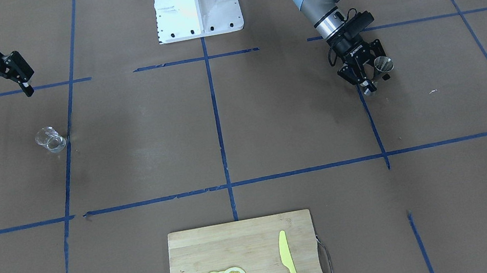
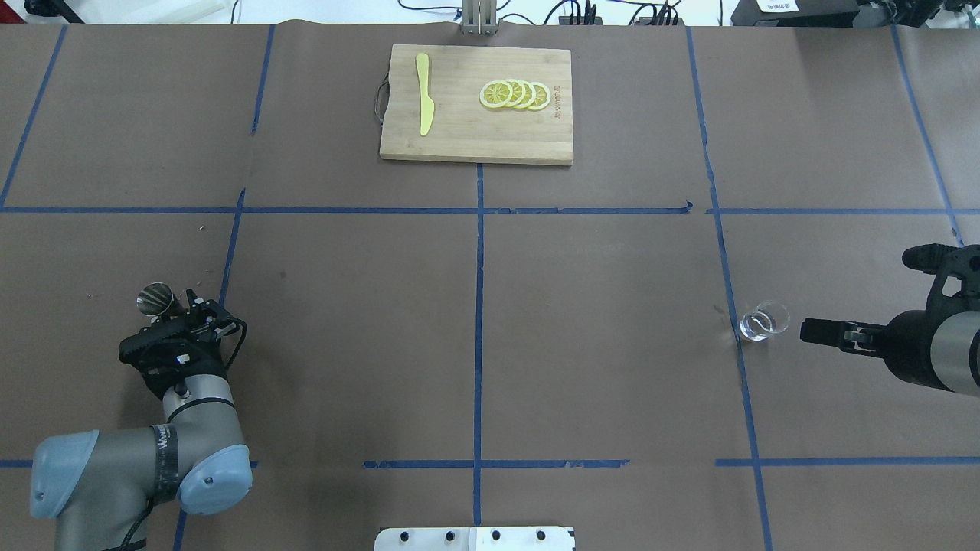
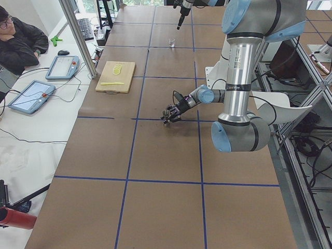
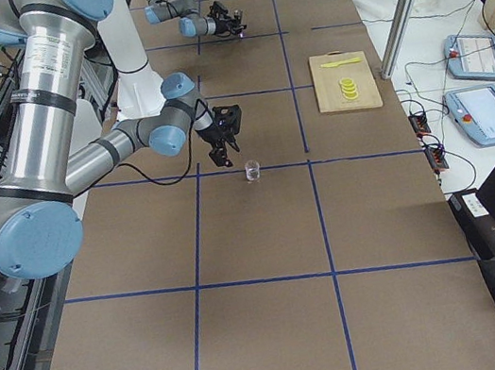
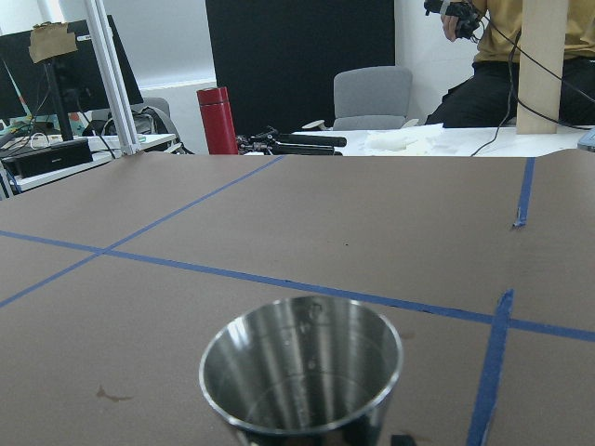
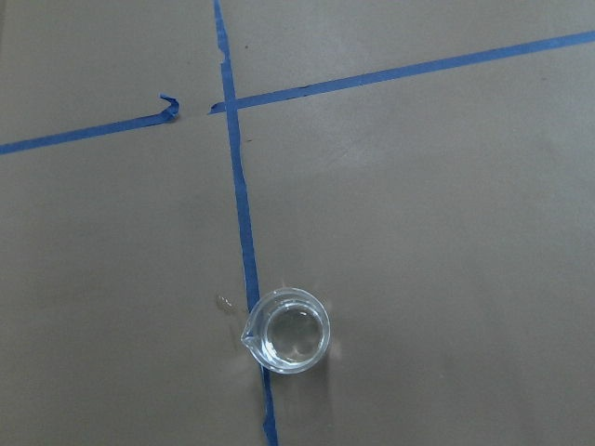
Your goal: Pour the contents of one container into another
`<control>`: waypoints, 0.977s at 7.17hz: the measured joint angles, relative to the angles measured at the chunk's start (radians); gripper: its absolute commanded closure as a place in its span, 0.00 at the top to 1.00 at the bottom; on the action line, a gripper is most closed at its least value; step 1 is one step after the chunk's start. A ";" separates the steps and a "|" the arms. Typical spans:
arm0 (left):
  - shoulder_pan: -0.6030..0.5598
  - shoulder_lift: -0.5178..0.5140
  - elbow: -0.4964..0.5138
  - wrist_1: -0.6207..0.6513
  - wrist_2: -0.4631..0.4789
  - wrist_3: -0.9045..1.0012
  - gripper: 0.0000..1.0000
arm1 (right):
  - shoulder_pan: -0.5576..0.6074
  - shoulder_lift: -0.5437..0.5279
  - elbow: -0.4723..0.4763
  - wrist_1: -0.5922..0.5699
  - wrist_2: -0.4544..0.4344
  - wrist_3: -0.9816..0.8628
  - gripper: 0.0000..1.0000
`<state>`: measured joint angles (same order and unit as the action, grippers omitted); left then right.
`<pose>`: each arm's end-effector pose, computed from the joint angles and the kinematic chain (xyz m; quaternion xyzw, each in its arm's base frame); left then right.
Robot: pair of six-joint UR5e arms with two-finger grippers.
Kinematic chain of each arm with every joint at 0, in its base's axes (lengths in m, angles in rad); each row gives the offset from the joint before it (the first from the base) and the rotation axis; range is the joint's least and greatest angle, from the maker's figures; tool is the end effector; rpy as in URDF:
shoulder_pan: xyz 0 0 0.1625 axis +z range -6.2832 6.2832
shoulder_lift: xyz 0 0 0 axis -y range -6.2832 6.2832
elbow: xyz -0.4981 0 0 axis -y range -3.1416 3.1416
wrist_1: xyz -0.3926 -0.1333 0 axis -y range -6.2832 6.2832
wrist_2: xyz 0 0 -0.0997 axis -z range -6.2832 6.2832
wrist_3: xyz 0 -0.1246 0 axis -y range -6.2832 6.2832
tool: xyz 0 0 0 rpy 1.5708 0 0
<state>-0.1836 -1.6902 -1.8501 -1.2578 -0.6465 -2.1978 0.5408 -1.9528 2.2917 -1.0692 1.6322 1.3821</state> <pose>0.4755 -0.3250 0.5709 0.4261 0.1354 -0.3702 0.8143 -0.2300 -0.2847 0.5029 0.1193 -0.3910 0.1475 0.9006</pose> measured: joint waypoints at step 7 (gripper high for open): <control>-0.101 -0.008 -0.180 -0.008 0.014 0.128 0.00 | -0.061 -0.002 0.007 0.000 -0.080 0.020 1.00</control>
<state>-0.2843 -1.6980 -2.0302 -1.2658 -0.6321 -2.0700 0.4796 -1.9545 2.2989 -1.0695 1.5520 1.4023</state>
